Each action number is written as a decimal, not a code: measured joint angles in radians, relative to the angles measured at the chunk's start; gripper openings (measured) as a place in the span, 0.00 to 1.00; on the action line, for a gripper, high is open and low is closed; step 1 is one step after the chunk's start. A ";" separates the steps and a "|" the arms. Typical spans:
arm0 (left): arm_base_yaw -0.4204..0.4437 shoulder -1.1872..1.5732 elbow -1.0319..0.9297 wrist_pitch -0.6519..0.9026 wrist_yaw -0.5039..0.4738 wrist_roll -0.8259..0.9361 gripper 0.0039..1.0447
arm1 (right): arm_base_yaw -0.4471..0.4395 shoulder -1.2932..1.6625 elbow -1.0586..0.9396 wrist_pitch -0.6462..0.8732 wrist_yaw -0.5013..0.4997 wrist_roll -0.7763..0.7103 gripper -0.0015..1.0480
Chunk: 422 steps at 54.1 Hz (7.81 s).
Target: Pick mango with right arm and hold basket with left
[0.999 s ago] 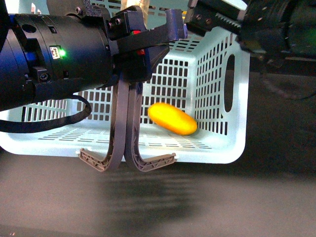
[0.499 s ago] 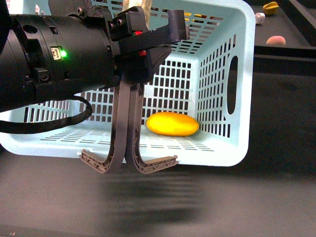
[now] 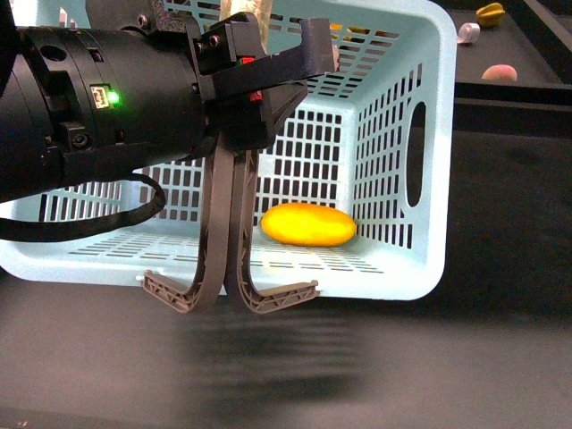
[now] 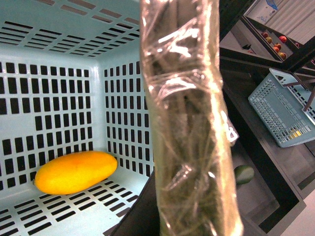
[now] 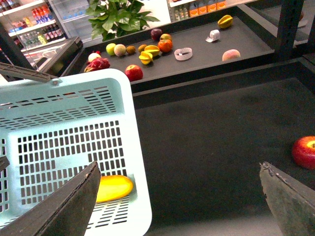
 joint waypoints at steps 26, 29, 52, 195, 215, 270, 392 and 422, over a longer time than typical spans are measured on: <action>0.000 0.000 0.000 0.000 0.001 0.000 0.08 | -0.269 -0.248 -0.131 0.074 -0.313 -0.331 0.12; 0.000 0.000 0.000 0.000 0.001 0.000 0.08 | -0.288 -0.266 -0.152 0.085 -0.330 -0.332 0.04; 0.000 0.000 0.000 0.000 0.001 0.000 0.08 | -0.461 -0.387 -0.158 -0.028 -0.498 -0.338 0.02; 0.316 0.376 0.643 -0.463 -0.612 -0.993 0.08 | -0.462 -0.552 -0.157 -0.199 -0.499 -0.339 0.92; 0.351 0.492 0.711 -0.518 -0.600 -1.097 0.08 | -0.462 -0.552 -0.157 -0.199 -0.499 -0.338 0.92; 0.389 -0.077 0.136 -0.286 -0.602 -0.640 0.95 | -0.462 -0.552 -0.157 -0.199 -0.499 -0.338 0.92; 0.446 -1.457 -0.600 -0.641 -0.244 0.359 0.04 | -0.462 -0.552 -0.157 -0.199 -0.499 -0.338 0.92; 0.446 -1.721 -0.599 -0.912 -0.244 0.360 0.04 | -0.462 -0.552 -0.157 -0.199 -0.499 -0.339 0.92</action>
